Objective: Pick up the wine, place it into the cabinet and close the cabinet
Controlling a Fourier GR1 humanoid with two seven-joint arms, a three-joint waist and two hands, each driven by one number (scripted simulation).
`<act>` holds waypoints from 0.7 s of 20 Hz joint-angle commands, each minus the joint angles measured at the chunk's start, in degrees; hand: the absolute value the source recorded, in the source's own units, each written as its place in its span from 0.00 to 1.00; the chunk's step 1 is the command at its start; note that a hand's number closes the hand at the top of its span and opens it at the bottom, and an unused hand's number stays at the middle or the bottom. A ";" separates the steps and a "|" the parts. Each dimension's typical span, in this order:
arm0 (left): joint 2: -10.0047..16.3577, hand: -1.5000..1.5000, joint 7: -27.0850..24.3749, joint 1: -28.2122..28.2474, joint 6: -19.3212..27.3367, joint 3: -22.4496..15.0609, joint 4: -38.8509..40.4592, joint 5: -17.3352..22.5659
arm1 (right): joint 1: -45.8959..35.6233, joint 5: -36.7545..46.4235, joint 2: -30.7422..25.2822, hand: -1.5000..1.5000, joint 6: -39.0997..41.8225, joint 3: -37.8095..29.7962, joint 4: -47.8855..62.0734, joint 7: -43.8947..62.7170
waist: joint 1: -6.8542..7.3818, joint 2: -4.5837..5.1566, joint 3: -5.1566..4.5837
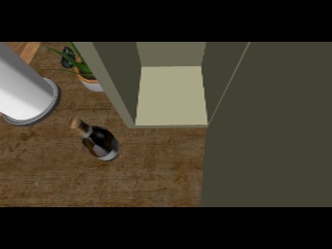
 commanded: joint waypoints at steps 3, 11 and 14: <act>-0.08 0.00 -3.21 6.90 -3.59 3.52 -4.13 1.45 | 1.92 -4.00 -0.69 0.00 -1.79 -2.67 -12.24 4.71 | 0.49 0.13 -0.04; -0.83 0.00 -11.03 5.90 -9.18 1.93 9.52 -0.70 | 3.39 -5.73 0.18 0.00 -1.03 -2.54 -12.59 5.07 | -0.46 0.32 -0.01; -2.40 0.00 -18.75 8.49 -15.15 2.37 16.61 0.42 | 1.33 -6.23 0.12 0.00 0.18 -3.65 -9.13 3.70 | -0.22 0.42 -0.03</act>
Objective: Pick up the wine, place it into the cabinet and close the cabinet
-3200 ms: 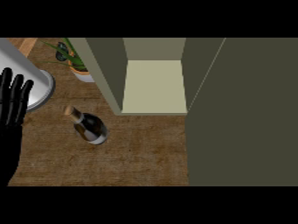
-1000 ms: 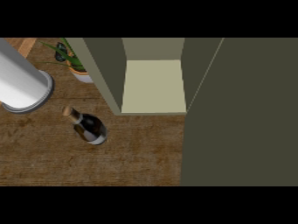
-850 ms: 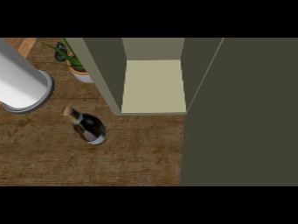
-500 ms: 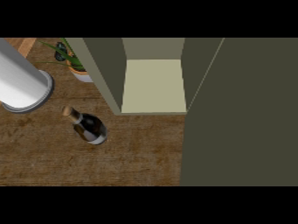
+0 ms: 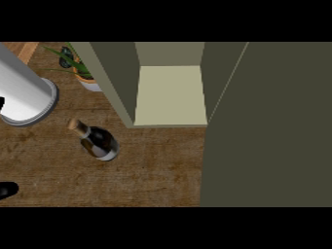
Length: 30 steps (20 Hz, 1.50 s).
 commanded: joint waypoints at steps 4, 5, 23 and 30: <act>-3.14 0.00 -10.98 1.95 -5.78 -3.09 12.84 -4.32 | 6.20 -7.77 -0.30 0.00 2.69 -0.99 -9.47 -0.24 | -0.54 0.11 0.04; -0.92 0.00 -7.00 1.59 -5.88 -1.17 8.99 -0.95 | 7.15 -7.73 -0.27 0.00 2.42 -0.80 -11.05 0.90 | 0.01 -0.02 0.05; -0.64 0.00 -31.31 -3.59 -11.19 2.98 44.22 -7.90 | 8.62 -7.38 1.27 0.00 4.77 -1.74 -9.62 -1.09 | 0.03 0.09 0.00; -3.14 0.00 -42.19 -2.85 -16.72 1.88 58.27 -8.48 | 9.10 -8.52 0.38 0.00 7.74 -3.28 -8.38 -2.69 | -0.01 0.14 -0.02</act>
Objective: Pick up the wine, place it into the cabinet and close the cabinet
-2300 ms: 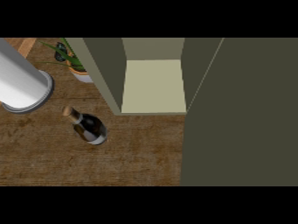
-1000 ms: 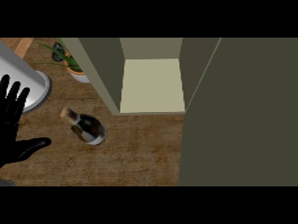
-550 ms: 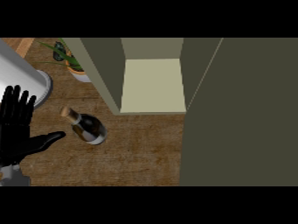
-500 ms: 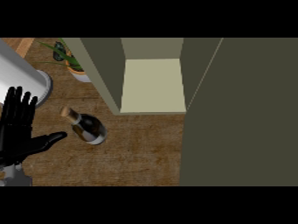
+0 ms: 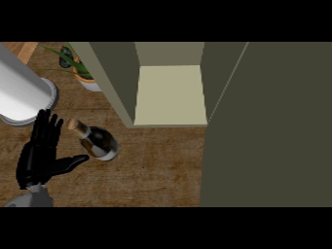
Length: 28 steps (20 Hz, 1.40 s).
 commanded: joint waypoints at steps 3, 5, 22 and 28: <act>0.55 0.00 -7.56 -1.34 -9.21 -0.01 12.29 2.13 | -0.68 -9.47 -1.39 0.00 0.55 -4.67 -6.09 3.80 | 0.08 0.11 -0.02; 1.65 0.00 -8.17 -6.38 -8.05 0.82 17.18 1.41 | 2.67 -7.38 -0.41 0.00 0.94 -2.42 -8.65 3.23 | -0.32 0.05 -0.03; 2.57 0.00 -25.28 -15.26 -18.03 4.38 45.52 2.62 | -3.10 -9.86 -0.92 0.00 -1.29 -4.98 -9.47 9.64 | -0.19 0.17 -0.06; 2.88 0.00 -29.99 -20.69 -18.66 5.29 55.09 1.88 | 3.29 -5.10 1.49 0.00 2.43 -1.47 -6.87 1.71 | -1.05 0.27 -0.09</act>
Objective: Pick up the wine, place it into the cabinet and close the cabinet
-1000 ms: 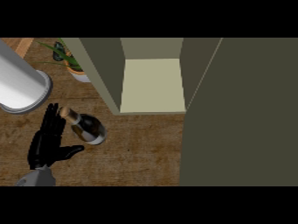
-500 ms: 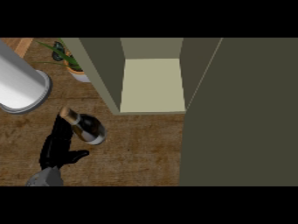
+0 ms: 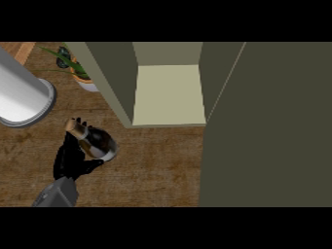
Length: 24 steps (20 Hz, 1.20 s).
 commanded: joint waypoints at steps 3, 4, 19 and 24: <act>2.03 1.00 -1.83 -5.53 -4.82 0.94 7.00 0.39 | 0.76 -4.21 0.14 0.00 0.27 -0.53 -4.24 1.38 | -0.01 0.15 -0.03; -1.24 1.00 -3.91 -3.14 -4.99 -0.14 6.25 -0.26 | 6.92 -3.80 -0.19 0.00 2.40 0.92 -8.20 -0.51 | -0.53 -0.04 -0.01; -0.84 1.00 -13.83 -1.24 6.11 -7.87 0.31 -9.77 | 1.99 -3.14 -0.14 0.00 -0.95 -0.02 -5.36 2.46 | 0.98 -0.30 0.10; 0.30 1.00 -17.84 5.42 11.91 -11.85 -4.24 -14.66 | 4.09 -1.47 0.15 0.00 -1.10 1.29 -7.45 1.56 | 1.08 -0.48 0.13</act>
